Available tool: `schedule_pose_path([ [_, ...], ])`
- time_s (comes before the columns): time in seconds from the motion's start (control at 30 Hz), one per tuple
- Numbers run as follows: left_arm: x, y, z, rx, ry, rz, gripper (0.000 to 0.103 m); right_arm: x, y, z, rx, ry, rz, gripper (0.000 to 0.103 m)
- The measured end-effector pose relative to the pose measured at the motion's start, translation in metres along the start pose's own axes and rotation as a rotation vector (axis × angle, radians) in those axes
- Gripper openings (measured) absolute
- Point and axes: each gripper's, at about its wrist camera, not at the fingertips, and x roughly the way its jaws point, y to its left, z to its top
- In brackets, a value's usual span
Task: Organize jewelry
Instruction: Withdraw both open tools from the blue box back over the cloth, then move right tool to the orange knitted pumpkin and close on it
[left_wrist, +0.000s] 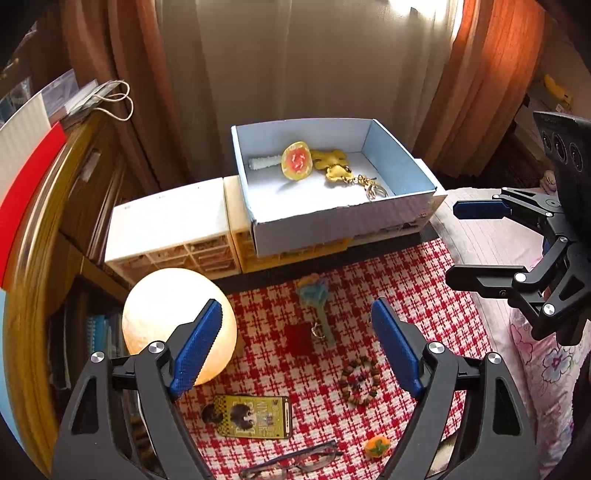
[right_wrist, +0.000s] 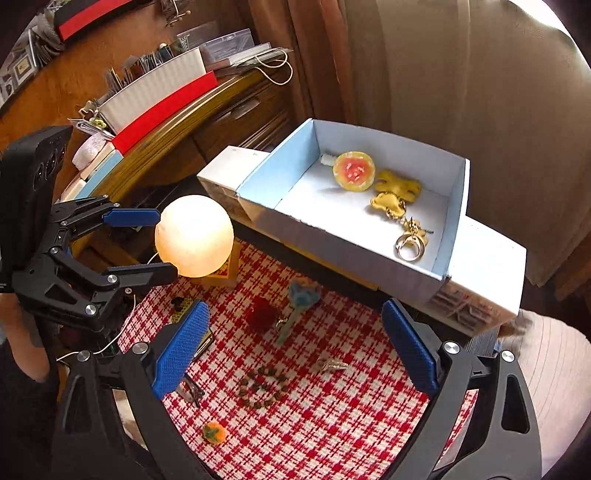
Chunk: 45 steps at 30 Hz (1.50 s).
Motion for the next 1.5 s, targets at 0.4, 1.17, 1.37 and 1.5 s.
schedule_pose_path([
  [0.4, -0.023, 0.018, -0.074, -0.075, -0.040, 0.006, 0.099, -0.011, 0.005, -0.090, 0.104, -0.058, 0.093, 0.096],
  [1.17, -0.005, 0.048, -0.216, -0.199, 0.088, 0.108, 0.099, 0.007, 0.024, -0.228, 0.215, -0.065, 0.103, 0.096],
  [1.37, -0.003, 0.045, -0.239, -0.183, 0.105, 0.079, 0.099, 0.013, 0.018, -0.248, 0.265, -0.069, 0.097, 0.096],
  [1.5, 0.003, 0.042, -0.248, -0.167, 0.123, 0.068, 0.099, 0.014, 0.020, -0.257, 0.276, -0.063, 0.089, 0.096],
])
